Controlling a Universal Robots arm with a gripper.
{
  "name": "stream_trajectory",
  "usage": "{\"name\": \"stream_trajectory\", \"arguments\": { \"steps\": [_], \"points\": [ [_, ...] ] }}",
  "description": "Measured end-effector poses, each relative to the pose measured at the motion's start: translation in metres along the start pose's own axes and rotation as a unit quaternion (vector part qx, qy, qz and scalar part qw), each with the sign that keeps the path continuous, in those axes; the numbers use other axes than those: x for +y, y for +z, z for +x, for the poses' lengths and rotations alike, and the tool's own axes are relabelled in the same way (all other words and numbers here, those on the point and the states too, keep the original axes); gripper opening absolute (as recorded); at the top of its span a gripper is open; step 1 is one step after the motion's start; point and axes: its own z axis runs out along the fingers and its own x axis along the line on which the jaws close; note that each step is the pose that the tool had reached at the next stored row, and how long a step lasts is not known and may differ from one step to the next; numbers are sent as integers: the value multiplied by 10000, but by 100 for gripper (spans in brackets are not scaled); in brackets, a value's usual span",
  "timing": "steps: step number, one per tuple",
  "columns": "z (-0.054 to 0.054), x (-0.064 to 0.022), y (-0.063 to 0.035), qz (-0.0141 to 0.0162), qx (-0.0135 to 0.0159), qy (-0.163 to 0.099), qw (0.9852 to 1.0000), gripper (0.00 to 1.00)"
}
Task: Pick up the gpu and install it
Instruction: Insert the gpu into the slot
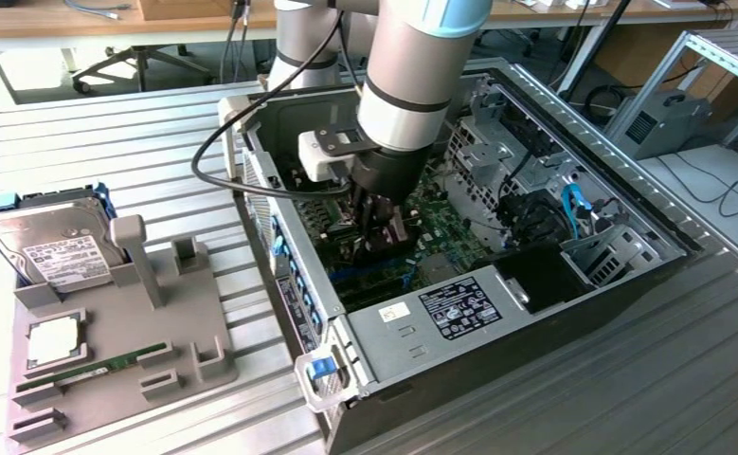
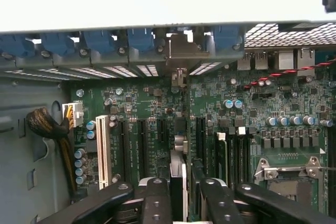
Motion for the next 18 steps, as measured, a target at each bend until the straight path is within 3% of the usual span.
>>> {"name": "stream_trajectory", "arguments": {
  "steps": [7, 18],
  "points": [
    [-2, -2, 2, 0, 2, -20, 10000, 27],
    [-2, -49, 85, -12, 5, -21, 10000, 27]
  ]
}}
